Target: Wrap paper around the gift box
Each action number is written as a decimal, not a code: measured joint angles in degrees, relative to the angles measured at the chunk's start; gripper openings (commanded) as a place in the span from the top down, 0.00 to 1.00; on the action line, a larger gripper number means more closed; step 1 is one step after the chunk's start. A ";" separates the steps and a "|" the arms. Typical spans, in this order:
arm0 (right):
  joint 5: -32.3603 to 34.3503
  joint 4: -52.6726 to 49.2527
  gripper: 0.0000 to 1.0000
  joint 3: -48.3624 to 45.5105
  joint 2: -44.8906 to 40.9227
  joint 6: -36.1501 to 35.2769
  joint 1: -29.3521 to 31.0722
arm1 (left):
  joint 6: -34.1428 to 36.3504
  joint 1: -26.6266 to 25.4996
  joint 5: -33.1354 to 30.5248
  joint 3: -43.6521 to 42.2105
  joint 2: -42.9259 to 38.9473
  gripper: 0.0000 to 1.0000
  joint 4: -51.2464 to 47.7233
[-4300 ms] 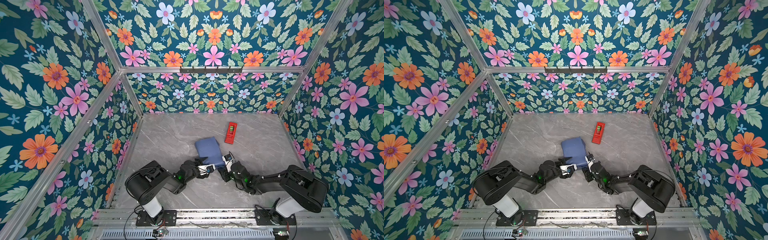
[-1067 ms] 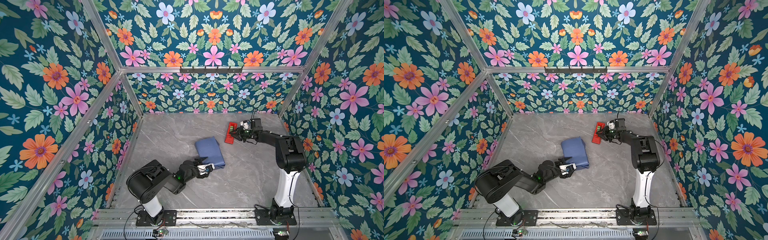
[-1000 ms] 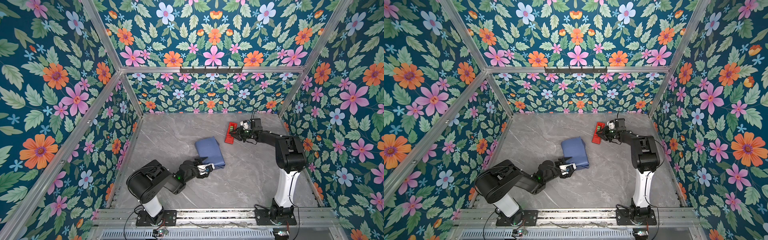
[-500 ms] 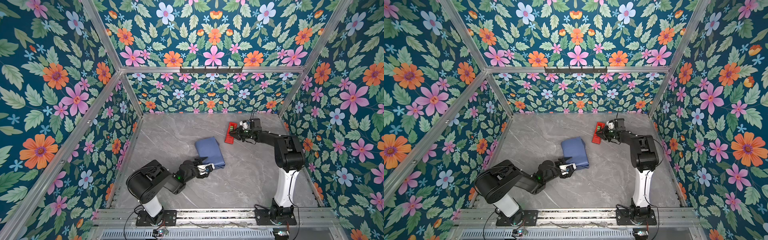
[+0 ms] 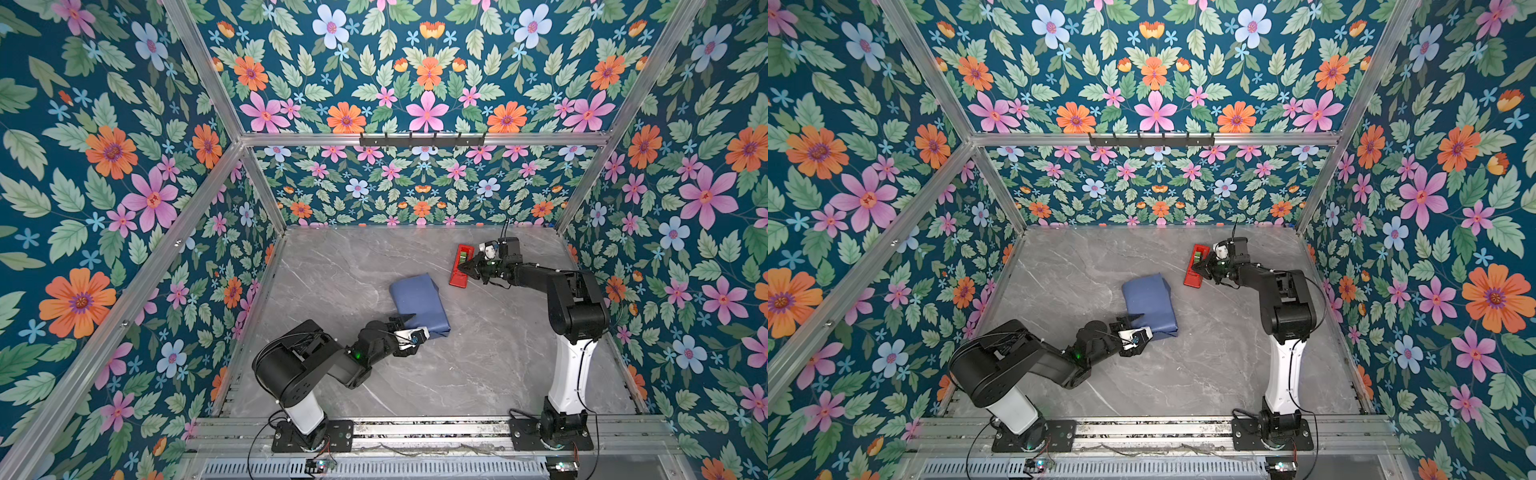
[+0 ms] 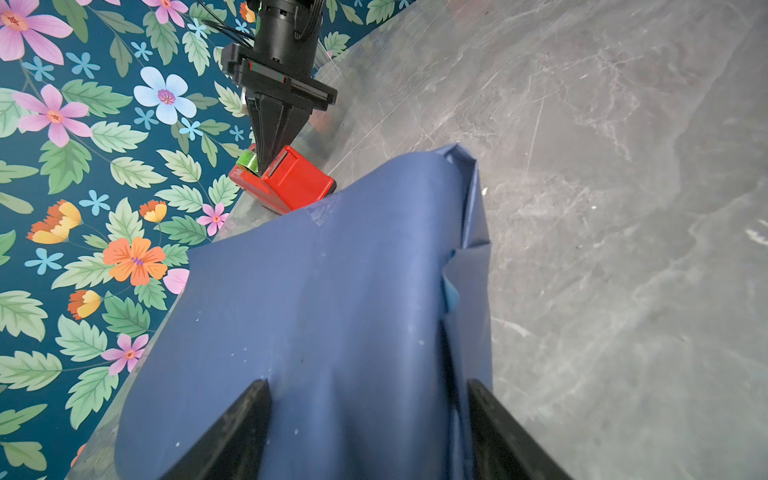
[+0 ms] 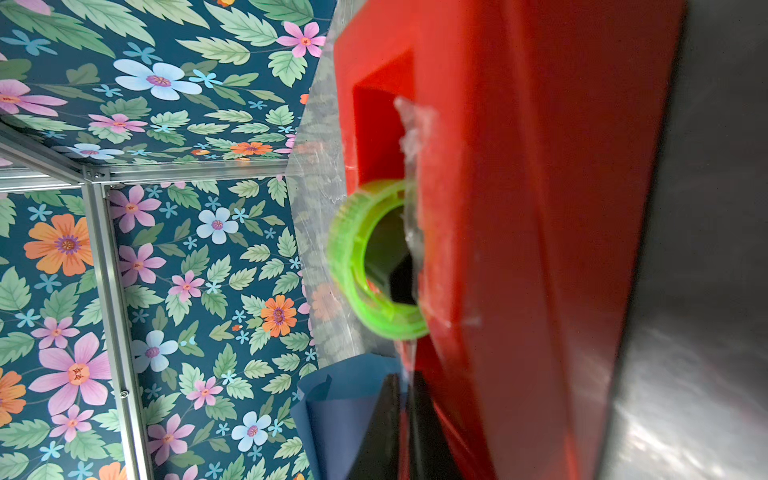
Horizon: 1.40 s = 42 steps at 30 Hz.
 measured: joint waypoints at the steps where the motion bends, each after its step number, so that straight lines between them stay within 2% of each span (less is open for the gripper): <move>1: -0.04 0.35 0.98 -0.13 -0.04 0.76 0.00 | 0.00 0.00 0.00 0.00 0.00 0.26 0.00; 2: -0.04 0.76 1.00 -0.31 -0.15 1.22 0.02 | 0.00 0.00 0.00 0.00 0.00 0.26 -0.02; 21: -1.57 14.75 1.00 -6.84 -3.69 12.28 0.26 | 0.00 0.00 0.00 0.02 -0.07 0.26 -0.15; 33: -0.94 20.02 1.00 -17.35 -10.32 13.07 3.06 | 0.00 0.00 -0.02 0.09 -0.07 0.26 -0.20; 42: 2.23 21.62 1.00 -21.79 -10.93 13.11 4.50 | 0.00 0.00 0.00 0.09 -0.17 0.26 -0.35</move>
